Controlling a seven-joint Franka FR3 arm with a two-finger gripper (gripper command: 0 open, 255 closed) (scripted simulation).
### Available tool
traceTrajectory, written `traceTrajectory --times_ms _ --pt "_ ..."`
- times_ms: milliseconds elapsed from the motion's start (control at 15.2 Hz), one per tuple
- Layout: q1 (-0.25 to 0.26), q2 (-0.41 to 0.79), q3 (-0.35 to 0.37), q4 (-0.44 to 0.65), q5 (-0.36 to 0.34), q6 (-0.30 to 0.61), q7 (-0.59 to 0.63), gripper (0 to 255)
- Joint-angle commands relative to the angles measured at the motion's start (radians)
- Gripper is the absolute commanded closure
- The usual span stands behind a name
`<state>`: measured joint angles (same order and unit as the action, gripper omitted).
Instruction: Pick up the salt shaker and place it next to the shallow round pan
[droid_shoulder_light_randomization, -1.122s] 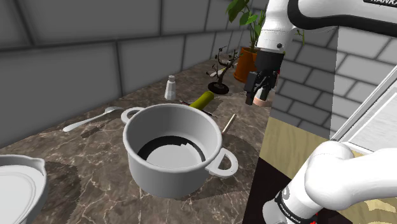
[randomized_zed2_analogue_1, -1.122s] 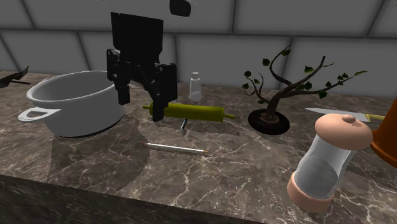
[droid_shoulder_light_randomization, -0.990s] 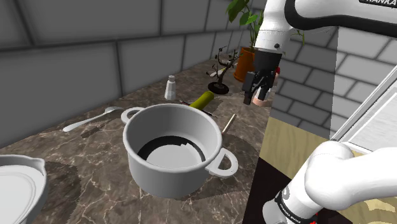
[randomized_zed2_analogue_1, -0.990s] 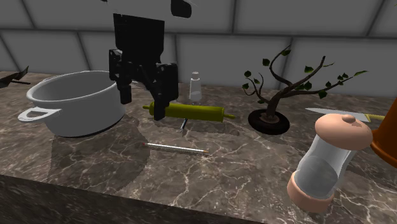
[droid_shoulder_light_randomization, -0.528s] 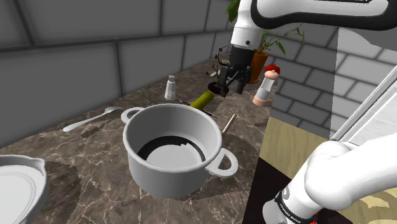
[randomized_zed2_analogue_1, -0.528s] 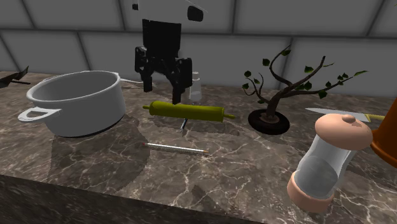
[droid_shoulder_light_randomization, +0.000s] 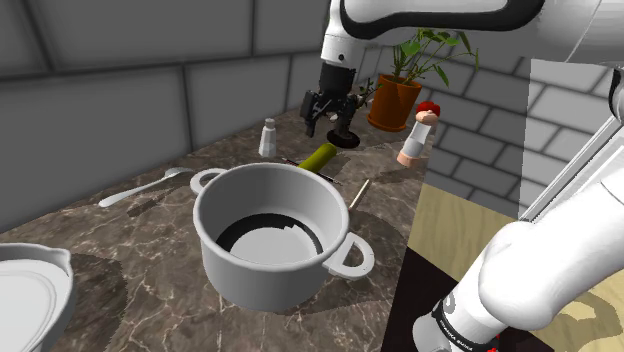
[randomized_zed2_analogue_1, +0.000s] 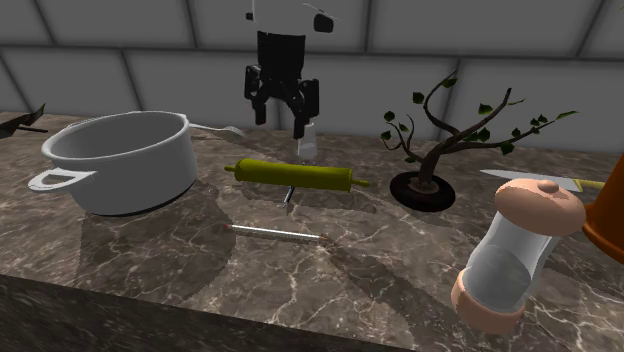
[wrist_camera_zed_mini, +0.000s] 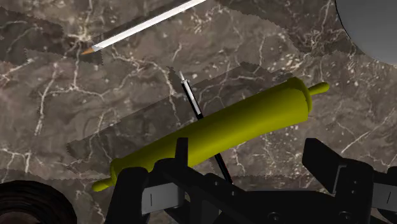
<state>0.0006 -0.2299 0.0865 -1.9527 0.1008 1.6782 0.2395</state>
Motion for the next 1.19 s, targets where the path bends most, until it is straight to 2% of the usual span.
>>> traceTrajectory --times_ms 0,396,726,1122 --pt "0.001 0.071 0.007 0.065 -0.006 0.019 0.017 0" --pt "0.009 0.292 0.021 0.309 -0.033 0.033 0.064 0" --pt "0.024 0.498 0.024 0.577 -0.062 0.001 0.101 0" --pt "0.025 0.494 0.024 0.504 -0.062 0.071 0.100 0"
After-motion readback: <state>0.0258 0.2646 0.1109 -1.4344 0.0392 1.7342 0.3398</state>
